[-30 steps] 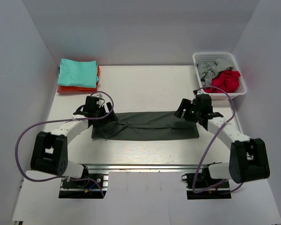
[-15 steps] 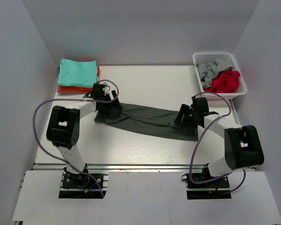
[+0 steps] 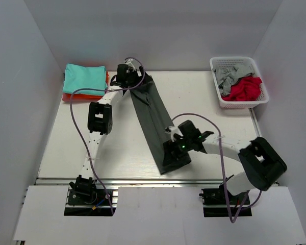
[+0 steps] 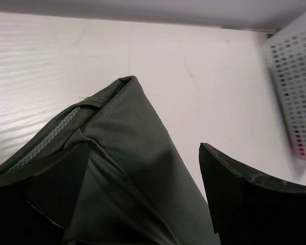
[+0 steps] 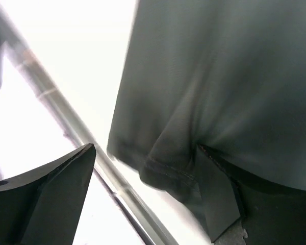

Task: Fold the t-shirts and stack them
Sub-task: Rotate the tshirt 90 degrees

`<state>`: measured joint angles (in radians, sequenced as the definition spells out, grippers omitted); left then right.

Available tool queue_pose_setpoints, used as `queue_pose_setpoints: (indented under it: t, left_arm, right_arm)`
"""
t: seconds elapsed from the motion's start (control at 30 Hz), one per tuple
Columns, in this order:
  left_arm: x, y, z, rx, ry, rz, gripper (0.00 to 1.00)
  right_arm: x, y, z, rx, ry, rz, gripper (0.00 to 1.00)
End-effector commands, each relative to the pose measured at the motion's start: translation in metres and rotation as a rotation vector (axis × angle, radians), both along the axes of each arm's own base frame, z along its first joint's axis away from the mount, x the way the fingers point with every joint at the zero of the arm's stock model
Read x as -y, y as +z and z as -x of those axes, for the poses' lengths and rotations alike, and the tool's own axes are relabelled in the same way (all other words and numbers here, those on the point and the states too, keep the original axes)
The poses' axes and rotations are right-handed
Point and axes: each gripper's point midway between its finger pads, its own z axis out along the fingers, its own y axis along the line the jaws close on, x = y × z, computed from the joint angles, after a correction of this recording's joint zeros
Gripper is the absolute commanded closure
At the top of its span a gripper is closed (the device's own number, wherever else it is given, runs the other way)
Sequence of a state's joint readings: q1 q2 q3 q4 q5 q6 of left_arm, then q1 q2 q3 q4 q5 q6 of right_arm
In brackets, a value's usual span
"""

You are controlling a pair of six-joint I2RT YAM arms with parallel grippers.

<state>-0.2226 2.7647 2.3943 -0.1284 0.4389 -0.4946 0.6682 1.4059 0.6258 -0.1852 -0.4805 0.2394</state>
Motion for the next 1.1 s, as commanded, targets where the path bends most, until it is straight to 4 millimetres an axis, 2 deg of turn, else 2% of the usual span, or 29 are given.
queue_pose_setpoints:
  t: [0.0,0.03,0.07,0.1,0.13,0.17,0.23,0.3,0.33,0.4,0.47,0.57,0.63,0.7,0.73,0.77,0.9,0.93,1.07]
  left_arm:
    - [0.017,-0.086,0.024,-0.184,-0.028,0.102,0.0]
    - [0.024,-0.088,0.024,-0.177,-0.037,0.103,0.0]
    - [0.025,-0.083,0.019,-0.161,-0.038,0.107,0.0]
    - [0.023,-0.088,0.017,-0.161,-0.02,0.098,0.0]
    - [0.029,-0.088,0.019,-0.161,-0.029,0.097,0.0]
    - [0.026,-0.096,0.019,-0.161,-0.01,0.088,0.0]
    - [0.026,-0.095,0.016,-0.147,0.002,0.097,0.0]
    - [0.023,-0.103,0.012,-0.151,0.029,0.094,0.0]
    - [0.022,-0.096,0.006,-0.13,0.041,0.093,0.0]
    - [0.021,-0.094,0.004,-0.119,0.051,0.091,0.0]
    - [0.015,-0.094,0.001,-0.122,0.096,0.078,0.0]
    - [0.009,-0.08,-0.01,-0.083,0.148,0.064,0.0]
    - [0.011,-0.047,-0.02,-0.022,0.145,0.084,0.0]
    - [0.012,-0.025,-0.024,0.01,0.143,0.095,0.0]
    - [0.012,-0.01,-0.027,0.049,0.138,0.097,0.0]
    - [0.014,0.024,-0.029,0.101,0.122,0.103,0.0]
    - [0.012,0.101,-0.029,0.23,0.111,0.106,0.0]
    - [0.01,0.139,-0.027,0.278,0.121,0.118,0.0]
    - [0.006,0.212,-0.016,0.384,0.111,0.119,0.0]
  right_arm:
    - [-0.018,-0.008,0.06,-0.162,0.28,-0.05,0.17]
    - [-0.036,0.0,0.058,-0.129,0.322,-0.087,0.18]
    - [-0.043,-0.005,0.064,-0.135,0.363,-0.077,0.18]
    - [-0.05,-0.002,0.073,-0.131,0.408,-0.092,0.18]
    - [-0.062,0.003,0.07,-0.094,0.43,-0.134,0.18]
    - [-0.076,0.012,0.071,-0.068,0.474,-0.168,0.18]
    - [-0.093,0.023,0.076,-0.042,0.529,-0.219,0.17]
    - [-0.108,0.03,0.082,-0.018,0.59,-0.259,0.16]
    - [-0.111,0.025,0.083,-0.024,0.6,-0.251,0.16]
    - [-0.12,0.026,0.087,-0.018,0.626,-0.251,0.16]
    - [-0.123,0.024,0.088,-0.01,0.619,-0.233,0.1]
    - [-0.128,0.033,0.081,0.076,0.597,-0.211,0.1]
    - [-0.13,0.042,0.073,0.128,0.57,-0.209,0.1]
    - [-0.131,0.046,0.069,0.151,0.546,-0.204,0.1]
    - [-0.133,0.055,0.061,0.189,0.524,-0.211,0.1]
    - [-0.133,0.055,0.057,0.204,0.498,-0.195,0.1]
    - [-0.126,0.064,0.038,0.283,0.384,-0.158,0.1]
    - [-0.125,0.067,0.034,0.292,0.348,-0.158,0.1]
    - [-0.115,0.069,0.013,0.328,0.213,-0.118,0.1]
